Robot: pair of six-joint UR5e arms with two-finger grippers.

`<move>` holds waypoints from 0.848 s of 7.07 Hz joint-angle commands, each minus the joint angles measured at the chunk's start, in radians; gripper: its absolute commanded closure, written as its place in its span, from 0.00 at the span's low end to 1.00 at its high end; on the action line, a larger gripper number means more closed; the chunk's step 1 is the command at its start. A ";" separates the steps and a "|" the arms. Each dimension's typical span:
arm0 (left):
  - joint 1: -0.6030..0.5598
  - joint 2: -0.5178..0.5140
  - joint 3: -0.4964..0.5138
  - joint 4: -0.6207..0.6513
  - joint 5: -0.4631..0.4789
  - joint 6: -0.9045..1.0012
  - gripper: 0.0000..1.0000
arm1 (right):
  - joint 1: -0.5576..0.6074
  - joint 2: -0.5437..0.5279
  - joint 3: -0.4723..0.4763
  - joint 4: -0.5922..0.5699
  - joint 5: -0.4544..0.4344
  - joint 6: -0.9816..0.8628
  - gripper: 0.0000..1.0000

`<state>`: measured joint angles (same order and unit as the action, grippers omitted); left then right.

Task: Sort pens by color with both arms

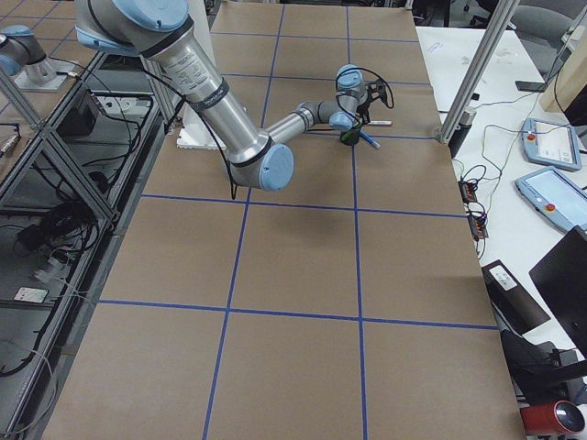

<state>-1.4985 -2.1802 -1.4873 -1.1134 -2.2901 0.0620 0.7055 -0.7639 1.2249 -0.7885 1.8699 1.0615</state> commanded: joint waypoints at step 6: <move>0.095 -0.009 -0.093 -0.003 -0.051 -0.221 0.01 | 0.002 0.000 0.025 0.000 0.037 0.057 1.00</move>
<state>-1.4058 -2.1889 -1.5724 -1.1166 -2.3408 -0.1575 0.7049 -0.7639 1.2400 -0.7884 1.8887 1.0996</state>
